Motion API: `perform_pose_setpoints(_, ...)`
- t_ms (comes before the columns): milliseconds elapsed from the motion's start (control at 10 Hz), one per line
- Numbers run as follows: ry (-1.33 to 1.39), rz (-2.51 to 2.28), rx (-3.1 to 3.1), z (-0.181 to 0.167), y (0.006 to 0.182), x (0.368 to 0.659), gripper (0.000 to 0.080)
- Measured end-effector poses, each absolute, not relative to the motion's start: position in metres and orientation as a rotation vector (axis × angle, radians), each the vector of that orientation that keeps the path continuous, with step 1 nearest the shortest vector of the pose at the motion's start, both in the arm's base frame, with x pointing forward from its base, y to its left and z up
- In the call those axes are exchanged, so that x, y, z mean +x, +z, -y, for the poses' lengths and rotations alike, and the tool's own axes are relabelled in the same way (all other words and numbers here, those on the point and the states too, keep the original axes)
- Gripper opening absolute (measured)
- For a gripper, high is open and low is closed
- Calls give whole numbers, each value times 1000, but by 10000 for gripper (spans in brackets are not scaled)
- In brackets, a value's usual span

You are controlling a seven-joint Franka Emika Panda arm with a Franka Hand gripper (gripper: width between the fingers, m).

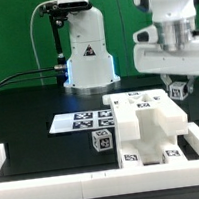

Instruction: Assemble chair

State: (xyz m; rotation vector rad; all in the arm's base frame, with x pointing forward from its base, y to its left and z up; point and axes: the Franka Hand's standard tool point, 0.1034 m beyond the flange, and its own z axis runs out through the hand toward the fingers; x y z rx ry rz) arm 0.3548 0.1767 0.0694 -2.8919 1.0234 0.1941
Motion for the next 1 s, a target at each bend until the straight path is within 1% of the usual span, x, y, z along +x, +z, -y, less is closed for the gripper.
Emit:
perform_pose_setpoints(100, 209, -943, -2905, -174, 89, 351, 281)
perform_pose_setpoints(200, 159, -842, -2938, -172, 103, 352, 281)
perform_pose_setpoints(400, 157, -853, -2936, -170, 100, 350, 281)
perform_pose_setpoints(600, 157, -841, -2939, -169, 101, 351, 281)
perform_pose_setpoints(700, 178, -565, -3013, -154, 105, 353, 282)
perform_pose_setpoints(800, 174, -346, -3035, -136, 121, 367, 282)
perform_pose_setpoints(900, 125, -246, -3064, -135, 134, 377, 282)
perform_pose_setpoints(1000, 94, -153, -3086, -142, 139, 377, 282)
